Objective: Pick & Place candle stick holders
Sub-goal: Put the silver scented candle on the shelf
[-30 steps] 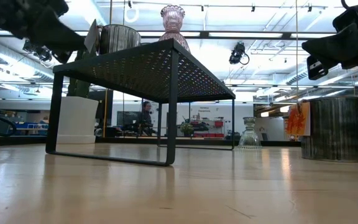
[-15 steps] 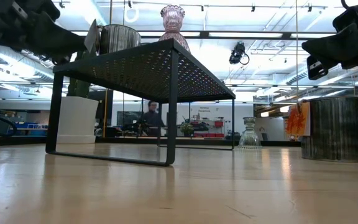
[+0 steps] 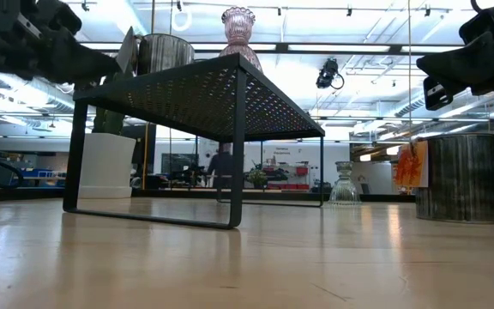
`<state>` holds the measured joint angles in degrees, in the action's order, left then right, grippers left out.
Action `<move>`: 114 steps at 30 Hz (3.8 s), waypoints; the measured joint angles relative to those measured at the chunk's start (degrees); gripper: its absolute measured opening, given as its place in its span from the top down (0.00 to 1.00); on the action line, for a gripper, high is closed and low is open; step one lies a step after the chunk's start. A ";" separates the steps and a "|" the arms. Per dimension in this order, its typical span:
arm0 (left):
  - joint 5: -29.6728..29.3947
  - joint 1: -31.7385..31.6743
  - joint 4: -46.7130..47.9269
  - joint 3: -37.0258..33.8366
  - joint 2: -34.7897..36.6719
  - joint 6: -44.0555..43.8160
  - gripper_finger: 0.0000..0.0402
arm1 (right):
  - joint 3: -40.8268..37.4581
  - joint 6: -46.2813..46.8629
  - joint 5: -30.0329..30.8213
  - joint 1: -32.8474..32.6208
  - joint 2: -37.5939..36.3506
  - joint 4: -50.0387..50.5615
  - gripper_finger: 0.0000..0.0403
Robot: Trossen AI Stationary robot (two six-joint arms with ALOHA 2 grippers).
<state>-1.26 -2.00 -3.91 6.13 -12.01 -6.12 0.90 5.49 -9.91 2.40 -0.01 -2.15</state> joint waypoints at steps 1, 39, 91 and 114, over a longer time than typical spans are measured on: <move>0.00 0.00 -0.45 -0.66 0.46 -0.90 0.99 | -0.01 0.01 0.00 -0.01 0.00 0.00 0.97; 2.70 -0.02 3.25 -5.59 11.67 2.77 1.00 | -0.01 0.01 0.00 0.02 0.00 0.00 0.97; -6.62 -0.17 -0.48 -5.66 10.03 23.03 0.91 | 0.01 0.01 0.02 0.02 0.00 0.00 0.97; 8.97 0.02 1.74 -5.55 9.40 5.06 0.91 | -0.01 0.01 0.00 -0.01 0.00 -0.02 0.97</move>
<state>7.72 -1.98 -2.18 0.58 -2.61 -1.07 0.89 5.49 -9.91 2.39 -0.01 -2.17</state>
